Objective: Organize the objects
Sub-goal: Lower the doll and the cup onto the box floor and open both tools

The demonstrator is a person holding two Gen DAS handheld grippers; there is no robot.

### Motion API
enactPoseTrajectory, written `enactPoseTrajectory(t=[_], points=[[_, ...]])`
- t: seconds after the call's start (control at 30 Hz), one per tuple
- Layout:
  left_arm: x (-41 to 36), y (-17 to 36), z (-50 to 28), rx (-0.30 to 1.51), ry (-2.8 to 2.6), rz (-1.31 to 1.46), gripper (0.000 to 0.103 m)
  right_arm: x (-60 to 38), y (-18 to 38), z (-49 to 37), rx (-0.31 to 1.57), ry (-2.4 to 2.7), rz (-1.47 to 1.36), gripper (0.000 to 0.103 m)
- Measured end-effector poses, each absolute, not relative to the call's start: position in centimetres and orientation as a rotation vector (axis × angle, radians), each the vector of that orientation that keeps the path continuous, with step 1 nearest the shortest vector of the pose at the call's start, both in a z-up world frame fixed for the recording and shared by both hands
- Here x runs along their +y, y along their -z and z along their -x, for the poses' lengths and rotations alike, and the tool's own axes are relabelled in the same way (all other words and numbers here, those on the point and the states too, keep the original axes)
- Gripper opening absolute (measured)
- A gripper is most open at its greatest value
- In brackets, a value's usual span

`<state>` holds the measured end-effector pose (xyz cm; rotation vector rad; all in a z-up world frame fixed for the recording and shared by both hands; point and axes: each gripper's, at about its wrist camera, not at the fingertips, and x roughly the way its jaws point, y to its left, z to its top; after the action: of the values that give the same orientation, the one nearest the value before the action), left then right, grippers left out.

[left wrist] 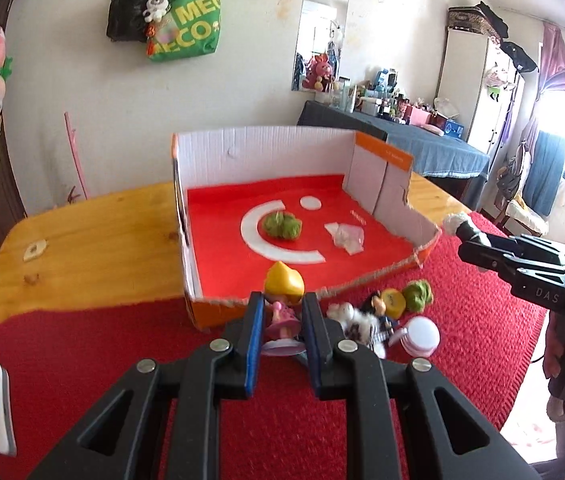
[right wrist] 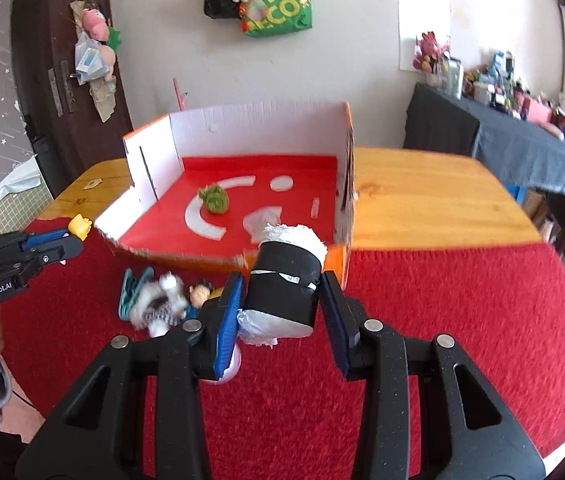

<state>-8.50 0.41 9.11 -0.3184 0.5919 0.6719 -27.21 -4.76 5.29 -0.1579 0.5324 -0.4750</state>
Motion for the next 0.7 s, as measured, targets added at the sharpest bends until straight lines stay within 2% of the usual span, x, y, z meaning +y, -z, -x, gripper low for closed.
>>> enactPoseTrajectory(t=[0.17, 0.3, 0.7], points=[[2.0, -10.1, 7.2, 0.611, -0.641, 0.299, 0.02, -4.6, -7.3, 24.9, 0.556, 0.394, 0.206, 0.037], [3.6, -9.9, 5.9, 0.657, -0.611, 0.295, 0.02, -5.0, -7.8, 21.8, 0.652, 0.275, 0.223, 0.037], [8.1, -5.7, 2.0, 0.867, -0.514, 0.358, 0.02, -7.6, -4.1, 12.6, 0.948, 0.153, 0.158, 0.037]])
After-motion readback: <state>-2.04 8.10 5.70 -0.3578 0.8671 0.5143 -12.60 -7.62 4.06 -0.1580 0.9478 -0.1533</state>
